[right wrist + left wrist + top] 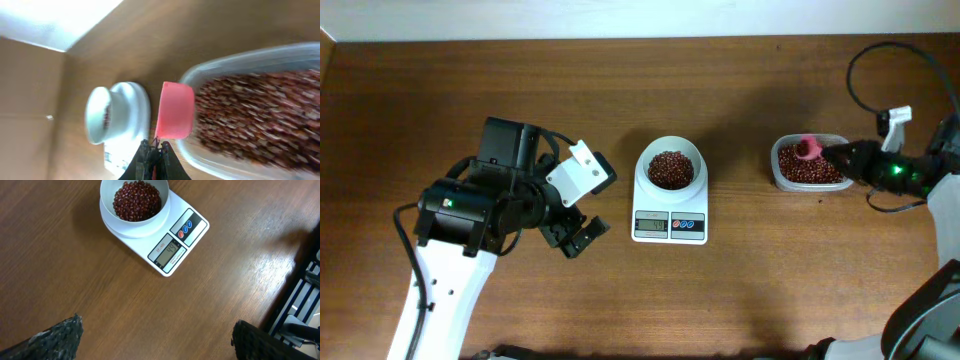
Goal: Scoop and weigh 50g on scale
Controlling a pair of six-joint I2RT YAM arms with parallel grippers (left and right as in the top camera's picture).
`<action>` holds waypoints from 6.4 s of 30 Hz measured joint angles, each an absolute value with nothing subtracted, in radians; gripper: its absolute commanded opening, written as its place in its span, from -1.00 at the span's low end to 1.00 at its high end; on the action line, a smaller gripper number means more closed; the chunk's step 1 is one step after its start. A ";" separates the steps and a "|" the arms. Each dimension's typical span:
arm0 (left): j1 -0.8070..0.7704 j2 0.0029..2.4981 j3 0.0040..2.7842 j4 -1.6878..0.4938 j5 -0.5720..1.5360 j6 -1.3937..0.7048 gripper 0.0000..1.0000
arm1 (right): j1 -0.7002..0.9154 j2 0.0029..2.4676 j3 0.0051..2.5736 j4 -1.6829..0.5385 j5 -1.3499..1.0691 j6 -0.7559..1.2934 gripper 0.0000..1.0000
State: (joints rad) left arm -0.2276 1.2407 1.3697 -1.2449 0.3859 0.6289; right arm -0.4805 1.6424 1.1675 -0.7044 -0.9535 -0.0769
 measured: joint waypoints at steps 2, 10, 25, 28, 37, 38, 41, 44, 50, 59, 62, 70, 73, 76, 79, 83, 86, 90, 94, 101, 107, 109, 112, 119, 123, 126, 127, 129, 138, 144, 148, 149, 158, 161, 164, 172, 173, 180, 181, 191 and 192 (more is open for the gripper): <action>-0.228 1.241 1.370 -1.245 0.386 0.629 0.98 | -0.442 1.642 1.168 -0.695 -1.023 -0.075 -0.92; -0.228 1.241 1.370 -1.245 0.386 0.629 0.98 | -0.179 1.642 1.168 -0.629 -1.113 -0.066 -0.92; -0.228 1.241 1.370 -1.245 0.386 0.629 0.98 | 0.083 1.642 1.169 -0.450 -0.992 -0.045 -0.92; -0.228 1.241 1.370 -1.245 0.386 0.629 0.98 | 0.083 1.642 1.169 -0.447 -0.927 0.000 -0.92; -0.228 1.241 1.370 -1.245 0.386 0.629 0.98 | 0.084 1.642 1.169 -0.447 -0.912 0.018 -0.92; -0.228 1.241 1.370 -1.245 0.386 0.629 0.98 | 0.084 1.642 1.169 -0.448 -0.912 0.019 -0.92; -0.228 1.241 1.370 -1.245 0.386 0.629 0.97 | 0.084 1.642 1.169 -0.448 -0.912 0.020 -0.92; -0.228 1.241 1.370 -1.245 0.386 0.629 0.98 | 0.084 1.642 1.169 -0.447 -0.916 0.020 -0.92; -0.228 1.241 1.370 -1.245 0.386 0.629 0.98 | 0.084 1.642 1.169 -0.440 -0.894 0.020 -0.92; -0.228 1.241 1.370 -1.245 0.386 0.629 0.98 | 0.084 1.642 1.169 -0.440 -0.907 0.031 -0.92; -0.228 1.241 1.370 -1.245 0.386 0.629 0.98 | 0.084 1.642 1.169 -0.440 -0.922 0.064 -0.92; -0.228 1.241 1.370 -1.245 0.386 0.629 0.98 | 0.049 1.642 1.169 -0.440 -1.036 0.109 -0.92; -0.228 1.241 1.370 -1.245 0.386 0.629 0.98 | -0.006 1.642 1.169 -0.440 -1.077 0.110 -0.92; -0.228 1.241 1.370 -1.245 0.386 0.629 0.98 | -0.076 1.642 1.169 -0.440 -1.107 0.109 -0.92; -0.228 1.241 1.370 -1.245 0.386 0.629 0.98 | -0.127 1.642 1.169 -0.440 -1.114 0.110 -0.92; -0.228 1.241 1.370 -1.245 0.386 0.629 0.98 | -0.197 1.642 1.169 -0.456 -1.121 0.109 -0.92; -0.228 1.241 1.370 -1.245 0.386 0.629 0.98 | -0.268 1.642 1.169 -0.494 -1.121 0.102 -0.92; -0.228 1.241 1.370 -1.245 0.386 0.629 0.98 | -0.364 1.642 1.170 -0.576 -1.121 0.064 -0.92; -0.228 1.241 1.370 -1.245 0.386 0.629 0.99 | -0.454 1.642 1.171 -0.645 -1.121 0.001 -0.92; -0.228 1.241 1.370 -1.245 0.386 0.629 0.98 | -0.575 1.642 1.171 -0.692 -0.979 -0.093 -0.92; -0.228 1.241 1.370 -1.245 0.386 0.629 0.98 | -0.543 1.642 1.171 -0.671 -0.718 -0.165 -0.92; -0.228 1.241 1.370 -1.245 0.386 0.629 0.98 | -0.511 1.642 1.171 -0.669 -0.660 -0.168 -0.92; -0.228 1.241 1.370 -1.245 0.386 0.629 0.98 | -0.424 1.633 1.172 -0.670 -0.506 -0.172 -0.92; -0.228 1.241 1.370 -1.245 0.386 0.629 0.98 | -0.179 1.504 1.198 -0.698 -0.016 -0.184 -0.90; -0.228 1.241 1.370 -1.245 0.386 0.629 0.98 | -0.082 1.491 1.199 -0.704 0.178 -0.186 -0.91; -0.228 1.241 1.370 -1.245 0.386 0.629 0.98 | -0.070 1.486 1.233 -0.745 0.240 -0.163 -0.92; -0.228 1.241 1.370 -1.245 0.386 0.629 0.98 | -0.070 1.476 1.273 -0.762 0.250 -0.147 -0.92; -0.228 1.241 1.370 -1.245 0.386 0.629 0.98 | -0.070 1.439 1.372 -0.818 0.260 -0.129 -0.92; -0.228 1.241 1.370 -1.245 0.386 0.629 0.98 | -0.228 1.054 1.549 -1.198 0.176 0.009 -0.92; -0.228 1.241 1.370 -1.245 0.386 0.629 0.98 | -0.374 0.831 1.496 -1.328 -0.073 0.065 -0.92; -0.228 1.241 1.370 -1.245 0.386 0.629 0.98 | -0.376 0.839 1.233 -1.316 -0.126 0.318 -0.92; -0.228 1.241 1.370 -1.245 0.386 0.629 0.98 | -0.377 0.844 1.184 -1.296 -0.130 0.367 -0.92; -0.228 1.241 1.370 -1.245 0.386 0.629 0.98 | -0.377 0.908 1.081 -1.192 -0.215 0.524 -0.92; -0.228 1.241 1.370 -1.245 0.386 0.629 0.98 | -0.377 0.981 1.080 -1.191 -0.250 0.525 -0.92; -0.228 1.241 1.370 -1.245 0.386 0.629 0.98 | -0.377 1.070 1.079 -1.191 -0.328 0.528 -0.92; -0.228 1.241 1.370 -1.245 0.386 0.629 0.98 | -0.377 1.153 1.075 -1.127 -0.395 0.516 -0.92; -0.228 1.241 1.370 -1.245 0.386 0.629 0.98 | -0.377 1.153 1.075 -1.115 -0.395 0.516 -0.92; -0.228 1.241 1.370 -1.245 0.386 0.629 0.98 | -0.377 1.153 1.075 -1.091 -0.395 0.516 -0.92; -0.228 1.241 1.370 -1.245 0.386 0.629 0.98 | -0.377 1.153 1.075 -1.090 -0.395 0.516 -0.92; -0.228 1.241 1.370 -1.245 0.386 0.629 0.98 | -0.377 1.291 1.075 -1.043 -0.398 0.516 -0.92; -0.228 1.241 1.370 -1.245 0.386 0.629 0.98 | -0.377 1.315 1.075 -1.050 -0.402 0.516 -0.92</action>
